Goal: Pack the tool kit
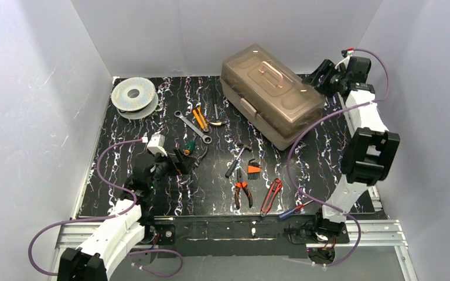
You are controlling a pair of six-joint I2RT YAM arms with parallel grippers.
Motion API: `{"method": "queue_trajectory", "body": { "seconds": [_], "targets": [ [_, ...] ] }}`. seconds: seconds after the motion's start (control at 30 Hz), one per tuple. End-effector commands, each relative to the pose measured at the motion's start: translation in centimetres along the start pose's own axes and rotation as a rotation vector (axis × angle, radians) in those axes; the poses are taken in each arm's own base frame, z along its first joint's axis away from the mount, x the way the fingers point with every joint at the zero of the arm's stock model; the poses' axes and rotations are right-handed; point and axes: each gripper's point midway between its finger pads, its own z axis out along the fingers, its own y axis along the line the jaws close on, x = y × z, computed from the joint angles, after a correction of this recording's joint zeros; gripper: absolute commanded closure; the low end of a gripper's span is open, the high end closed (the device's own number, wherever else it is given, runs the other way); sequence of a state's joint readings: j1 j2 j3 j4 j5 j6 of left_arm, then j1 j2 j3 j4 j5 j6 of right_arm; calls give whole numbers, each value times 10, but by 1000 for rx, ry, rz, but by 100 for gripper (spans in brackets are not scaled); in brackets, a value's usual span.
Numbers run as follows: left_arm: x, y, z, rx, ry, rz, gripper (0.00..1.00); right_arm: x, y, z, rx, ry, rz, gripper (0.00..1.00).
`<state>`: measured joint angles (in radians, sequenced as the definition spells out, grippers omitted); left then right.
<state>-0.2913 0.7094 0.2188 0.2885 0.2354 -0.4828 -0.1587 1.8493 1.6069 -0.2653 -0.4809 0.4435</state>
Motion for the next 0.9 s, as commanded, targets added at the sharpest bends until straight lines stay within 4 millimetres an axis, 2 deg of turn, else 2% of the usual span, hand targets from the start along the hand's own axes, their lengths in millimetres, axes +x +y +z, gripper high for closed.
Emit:
{"method": "queue_trajectory", "body": {
  "seconds": [0.0, 0.13, 0.23, 0.3, 0.43, 0.6, 0.73, 0.87],
  "targets": [
    [2, -6, -1, 36, 1, 2, 2, 75, 13, -26, 8, 133, 25, 23],
    [5, -4, 7, 23, 19, -52, 2, 106, 20, -49, 56, 99, 0, 24],
    [2, -12, 15, 44, 59, -95, 2, 130, 26, -59, 119, 89, -64, 23],
    [-2, -18, 21, 53, 79, -128, 2, 137, 26, -68, 145, 61, -85, 23],
    [-14, -24, 33, 50, 76, -207, 2, 116, 33, -89, 193, -14, -154, 23],
    [-31, -39, 53, 80, 73, -270, 2, 98, 62, -106, 217, -51, -266, 23],
    [-43, -47, 74, 83, 87, -287, 2, 93, 99, -108, 157, -37, -353, 23],
    [-51, -50, 99, 79, 114, -309, 2, 89, 134, -97, 71, -10, -411, 23]
  ]
}}
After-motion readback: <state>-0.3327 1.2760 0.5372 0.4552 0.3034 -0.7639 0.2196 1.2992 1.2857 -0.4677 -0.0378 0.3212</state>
